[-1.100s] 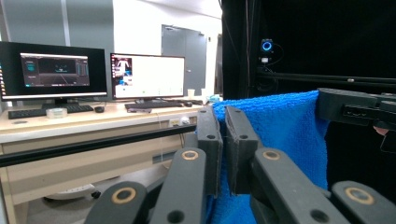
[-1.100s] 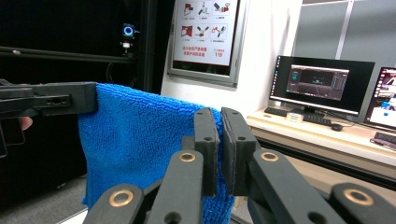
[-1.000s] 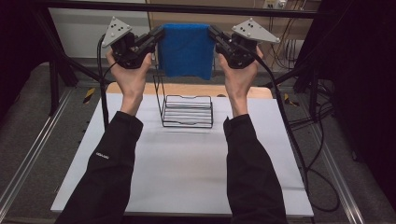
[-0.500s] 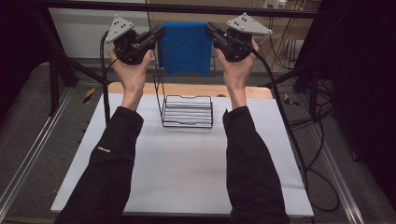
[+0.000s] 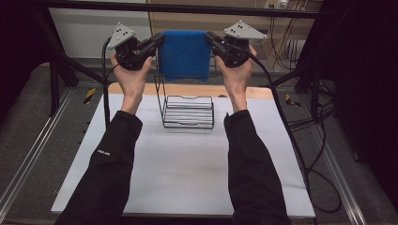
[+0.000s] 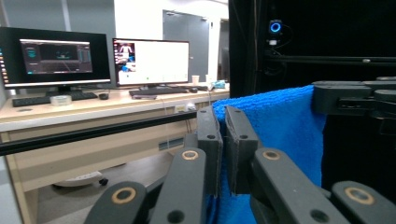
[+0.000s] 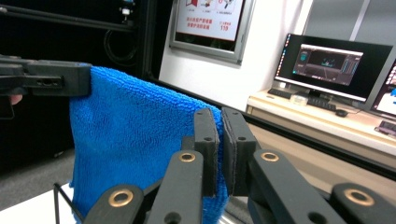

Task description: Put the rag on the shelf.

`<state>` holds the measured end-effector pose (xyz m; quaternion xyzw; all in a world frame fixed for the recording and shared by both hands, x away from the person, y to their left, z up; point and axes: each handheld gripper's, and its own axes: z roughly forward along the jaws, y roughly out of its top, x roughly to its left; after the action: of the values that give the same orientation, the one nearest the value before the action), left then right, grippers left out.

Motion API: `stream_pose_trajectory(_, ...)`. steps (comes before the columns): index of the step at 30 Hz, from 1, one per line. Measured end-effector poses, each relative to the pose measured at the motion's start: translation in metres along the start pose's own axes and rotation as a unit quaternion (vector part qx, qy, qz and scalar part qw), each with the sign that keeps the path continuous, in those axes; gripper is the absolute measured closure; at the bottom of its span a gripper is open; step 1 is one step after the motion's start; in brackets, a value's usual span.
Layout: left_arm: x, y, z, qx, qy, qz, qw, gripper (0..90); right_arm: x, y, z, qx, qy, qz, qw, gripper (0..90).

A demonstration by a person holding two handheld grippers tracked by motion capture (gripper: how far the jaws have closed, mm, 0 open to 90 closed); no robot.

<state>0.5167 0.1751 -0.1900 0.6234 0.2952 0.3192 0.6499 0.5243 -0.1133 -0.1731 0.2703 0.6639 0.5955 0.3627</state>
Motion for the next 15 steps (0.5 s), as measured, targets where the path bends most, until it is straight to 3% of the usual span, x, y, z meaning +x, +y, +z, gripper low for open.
stream_pose_trajectory(15, -0.008, -0.025, -0.009, 0.035, -0.019, 0.002, 0.9992, 85.5, 0.006, -0.022, -0.012, 0.035, 0.011, 0.01, 0.9993, 85.7)
